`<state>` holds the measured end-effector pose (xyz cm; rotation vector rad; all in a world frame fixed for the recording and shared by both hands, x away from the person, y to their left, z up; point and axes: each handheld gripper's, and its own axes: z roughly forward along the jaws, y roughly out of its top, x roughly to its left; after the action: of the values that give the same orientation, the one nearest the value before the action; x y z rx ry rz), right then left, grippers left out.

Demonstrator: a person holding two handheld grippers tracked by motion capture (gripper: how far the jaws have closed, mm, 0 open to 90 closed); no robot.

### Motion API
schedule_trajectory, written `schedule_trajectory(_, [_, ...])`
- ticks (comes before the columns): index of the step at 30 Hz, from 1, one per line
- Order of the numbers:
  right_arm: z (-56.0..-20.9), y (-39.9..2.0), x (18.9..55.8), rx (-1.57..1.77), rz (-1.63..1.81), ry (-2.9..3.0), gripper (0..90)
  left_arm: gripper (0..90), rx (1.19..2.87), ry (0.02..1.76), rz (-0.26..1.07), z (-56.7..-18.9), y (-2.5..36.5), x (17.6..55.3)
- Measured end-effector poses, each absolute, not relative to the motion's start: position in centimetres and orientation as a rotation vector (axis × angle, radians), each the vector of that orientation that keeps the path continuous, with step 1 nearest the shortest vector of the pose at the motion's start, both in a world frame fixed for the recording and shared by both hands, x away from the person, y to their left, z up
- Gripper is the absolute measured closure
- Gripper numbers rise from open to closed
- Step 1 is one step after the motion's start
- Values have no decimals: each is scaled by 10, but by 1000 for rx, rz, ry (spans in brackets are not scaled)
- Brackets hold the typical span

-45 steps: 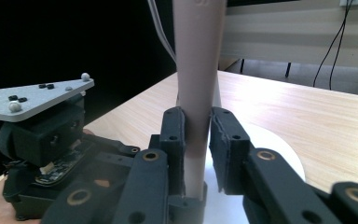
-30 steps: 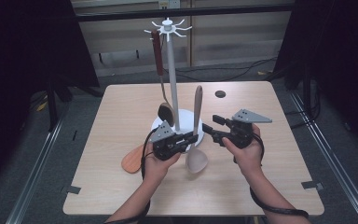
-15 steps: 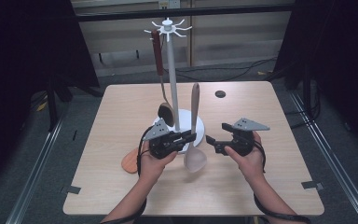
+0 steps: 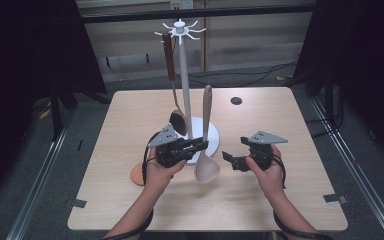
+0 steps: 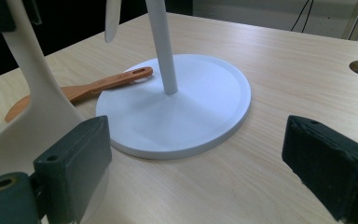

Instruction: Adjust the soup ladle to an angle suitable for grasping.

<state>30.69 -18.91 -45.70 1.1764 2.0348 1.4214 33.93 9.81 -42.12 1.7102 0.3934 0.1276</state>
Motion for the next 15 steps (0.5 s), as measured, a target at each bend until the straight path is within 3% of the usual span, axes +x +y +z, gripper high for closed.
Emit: schedule_trajectory(15, [-458,-189,307,1178,1427,2038,83,799,1662,365,102,-400,110,348])
